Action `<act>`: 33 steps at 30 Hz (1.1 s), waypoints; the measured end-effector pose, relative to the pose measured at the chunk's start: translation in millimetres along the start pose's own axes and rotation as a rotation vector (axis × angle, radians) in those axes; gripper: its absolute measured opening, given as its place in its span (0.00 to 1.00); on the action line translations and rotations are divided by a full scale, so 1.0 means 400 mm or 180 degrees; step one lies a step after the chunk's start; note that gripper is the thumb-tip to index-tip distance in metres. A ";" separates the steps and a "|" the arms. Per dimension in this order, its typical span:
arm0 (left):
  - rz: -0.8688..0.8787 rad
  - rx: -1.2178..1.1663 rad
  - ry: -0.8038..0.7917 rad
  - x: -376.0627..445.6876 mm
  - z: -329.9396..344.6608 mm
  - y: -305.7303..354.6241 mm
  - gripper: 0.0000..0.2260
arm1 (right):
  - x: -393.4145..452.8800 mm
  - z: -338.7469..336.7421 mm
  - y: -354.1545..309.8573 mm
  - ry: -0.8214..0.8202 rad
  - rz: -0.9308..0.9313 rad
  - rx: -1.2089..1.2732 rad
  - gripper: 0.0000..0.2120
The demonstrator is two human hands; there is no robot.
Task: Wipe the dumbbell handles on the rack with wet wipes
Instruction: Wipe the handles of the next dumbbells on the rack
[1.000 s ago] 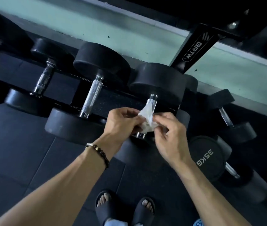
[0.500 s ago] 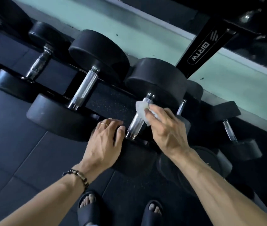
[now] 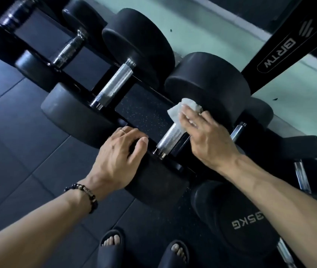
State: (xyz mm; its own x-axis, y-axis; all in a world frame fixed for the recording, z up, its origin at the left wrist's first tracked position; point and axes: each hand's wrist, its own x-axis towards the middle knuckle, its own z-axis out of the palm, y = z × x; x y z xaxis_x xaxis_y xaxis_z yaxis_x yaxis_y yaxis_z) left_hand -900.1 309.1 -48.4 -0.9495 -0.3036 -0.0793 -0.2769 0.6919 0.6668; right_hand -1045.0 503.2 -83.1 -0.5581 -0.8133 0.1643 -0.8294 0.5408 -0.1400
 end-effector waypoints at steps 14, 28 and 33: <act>-0.0071 -0.0104 -0.0081 0.000 -0.003 -0.002 0.21 | -0.023 -0.034 -0.037 -0.0432 -0.0024 -0.0668 0.26; -0.0041 -0.0226 -0.0012 0.001 0.001 -0.008 0.19 | -0.013 -0.034 -0.071 -0.0643 0.0338 -0.0468 0.27; -0.0047 -0.0240 -0.0033 0.001 0.000 -0.007 0.20 | -0.030 -0.022 -0.035 -0.0633 -0.0579 -0.0510 0.29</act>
State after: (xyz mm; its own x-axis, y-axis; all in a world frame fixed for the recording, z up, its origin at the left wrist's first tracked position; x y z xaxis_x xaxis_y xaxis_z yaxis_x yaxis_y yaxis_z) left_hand -899.8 307.1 -50.3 -0.9470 -0.3064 -0.0968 -0.2794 0.6361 0.7193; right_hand -1027.0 507.4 -74.5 -0.3975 -0.9173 -0.0239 -0.9174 0.3967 0.0326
